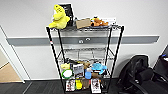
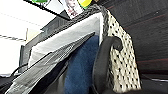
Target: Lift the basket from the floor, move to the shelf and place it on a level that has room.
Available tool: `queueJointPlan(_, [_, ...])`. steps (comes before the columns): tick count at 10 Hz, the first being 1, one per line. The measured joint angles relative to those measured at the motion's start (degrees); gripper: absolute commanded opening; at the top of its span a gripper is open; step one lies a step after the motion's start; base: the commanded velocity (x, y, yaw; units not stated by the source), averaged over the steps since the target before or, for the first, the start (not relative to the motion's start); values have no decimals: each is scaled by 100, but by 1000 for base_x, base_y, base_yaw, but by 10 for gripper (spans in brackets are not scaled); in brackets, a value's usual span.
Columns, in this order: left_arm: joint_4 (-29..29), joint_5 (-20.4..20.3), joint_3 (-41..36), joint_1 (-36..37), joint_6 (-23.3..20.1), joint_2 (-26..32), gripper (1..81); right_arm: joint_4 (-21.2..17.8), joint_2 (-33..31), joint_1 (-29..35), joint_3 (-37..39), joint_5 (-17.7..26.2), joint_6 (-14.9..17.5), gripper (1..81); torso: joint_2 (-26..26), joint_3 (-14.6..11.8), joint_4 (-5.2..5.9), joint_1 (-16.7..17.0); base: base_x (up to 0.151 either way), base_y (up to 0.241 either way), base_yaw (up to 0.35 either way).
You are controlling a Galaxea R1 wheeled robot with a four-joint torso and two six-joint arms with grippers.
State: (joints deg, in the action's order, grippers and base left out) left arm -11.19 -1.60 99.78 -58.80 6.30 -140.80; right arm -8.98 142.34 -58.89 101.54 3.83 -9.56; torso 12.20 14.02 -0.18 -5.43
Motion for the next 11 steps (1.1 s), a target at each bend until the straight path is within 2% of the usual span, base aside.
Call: queueJointPlan(11, [1,-11,0,-55,-2,0,10,0,5,-95,17,-96,0,10,-2,0,0,0,110,0,0])
